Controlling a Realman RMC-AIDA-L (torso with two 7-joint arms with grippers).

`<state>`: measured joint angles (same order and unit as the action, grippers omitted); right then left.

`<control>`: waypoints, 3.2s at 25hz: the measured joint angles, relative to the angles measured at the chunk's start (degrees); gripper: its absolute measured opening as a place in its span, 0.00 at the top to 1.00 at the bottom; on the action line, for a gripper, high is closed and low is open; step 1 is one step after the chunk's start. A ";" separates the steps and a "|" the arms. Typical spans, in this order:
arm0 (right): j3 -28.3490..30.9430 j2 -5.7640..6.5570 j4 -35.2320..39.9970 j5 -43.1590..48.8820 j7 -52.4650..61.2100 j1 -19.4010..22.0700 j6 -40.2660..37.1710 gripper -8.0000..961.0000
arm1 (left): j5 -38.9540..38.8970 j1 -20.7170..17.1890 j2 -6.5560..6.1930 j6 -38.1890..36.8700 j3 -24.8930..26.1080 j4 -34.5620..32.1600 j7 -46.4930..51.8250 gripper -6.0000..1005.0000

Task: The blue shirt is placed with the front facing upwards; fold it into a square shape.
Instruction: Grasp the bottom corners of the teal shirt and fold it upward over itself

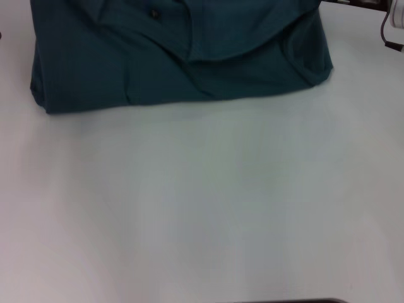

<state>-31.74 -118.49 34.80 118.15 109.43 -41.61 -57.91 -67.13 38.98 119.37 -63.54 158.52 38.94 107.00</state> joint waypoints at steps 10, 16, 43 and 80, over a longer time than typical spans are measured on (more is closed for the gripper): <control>-0.08 -0.84 -1.63 -2.91 -3.84 -1.39 6.39 0.96 | -1.77 1.29 0.16 5.30 -2.22 0.00 -0.68 0.96; -0.09 -0.99 -3.81 -3.07 -4.75 -3.01 9.45 0.96 | -1.79 1.59 1.02 9.24 -4.33 -0.01 -1.34 0.96; -6.83 -1.04 -7.41 -3.36 -4.91 -4.27 20.48 0.96 | -1.66 1.59 3.68 23.00 -14.22 -1.51 -2.86 0.96; -6.93 -0.90 -4.57 -5.87 -4.97 -1.97 19.76 0.29 | -2.47 -1.84 3.09 19.70 -15.79 2.09 -0.77 0.28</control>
<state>-38.67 -119.39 30.23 112.28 104.46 -43.58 -38.15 -69.60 37.14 122.46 -43.83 142.73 41.03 106.23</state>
